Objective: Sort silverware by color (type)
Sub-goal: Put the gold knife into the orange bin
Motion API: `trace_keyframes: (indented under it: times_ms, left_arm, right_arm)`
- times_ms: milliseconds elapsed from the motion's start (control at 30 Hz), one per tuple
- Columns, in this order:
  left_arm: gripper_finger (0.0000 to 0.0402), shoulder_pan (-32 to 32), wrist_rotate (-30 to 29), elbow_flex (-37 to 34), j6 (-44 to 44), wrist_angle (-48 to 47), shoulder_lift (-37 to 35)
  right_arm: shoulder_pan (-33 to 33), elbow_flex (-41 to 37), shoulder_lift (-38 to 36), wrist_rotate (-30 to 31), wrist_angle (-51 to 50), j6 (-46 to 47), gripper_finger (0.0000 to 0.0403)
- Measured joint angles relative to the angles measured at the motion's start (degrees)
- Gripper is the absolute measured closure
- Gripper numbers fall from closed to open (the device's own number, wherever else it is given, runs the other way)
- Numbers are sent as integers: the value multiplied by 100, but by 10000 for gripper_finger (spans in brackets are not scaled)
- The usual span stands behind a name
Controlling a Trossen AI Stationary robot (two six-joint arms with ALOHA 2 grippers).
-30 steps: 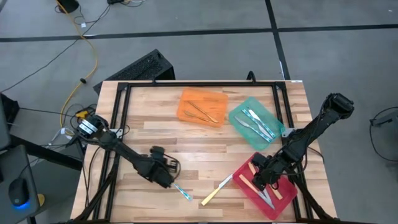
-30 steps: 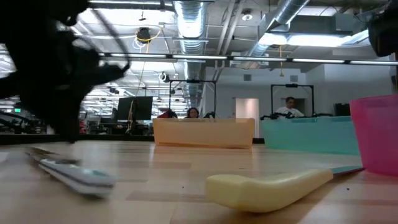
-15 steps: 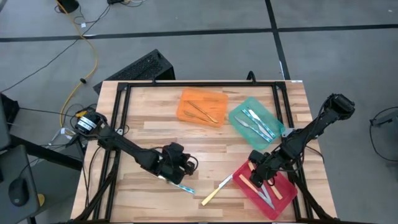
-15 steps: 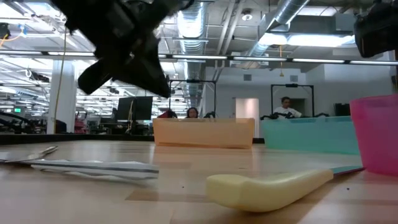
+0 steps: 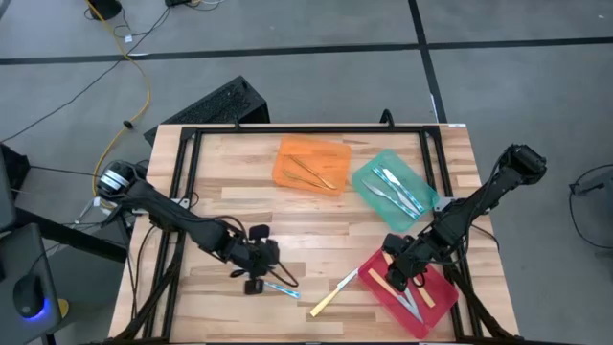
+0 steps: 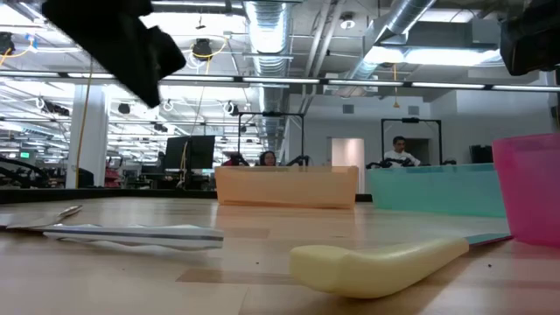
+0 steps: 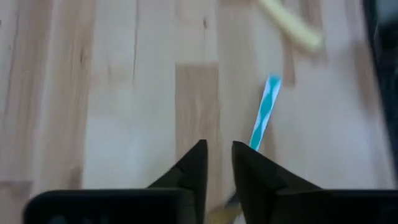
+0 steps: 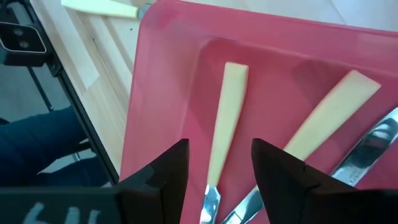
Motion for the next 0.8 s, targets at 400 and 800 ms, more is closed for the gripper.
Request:
trace_keyframes:
  times_ms: [400,800]
  left_arm:
    - [213,-27,40,-58,2571,-821,-24]
    - [203,124,236,-890,3789,-857,-22]
  right_arm:
    - [-74,0,0,-11,24,182,209]
    - [-186,0,0,-17,24,345,209]
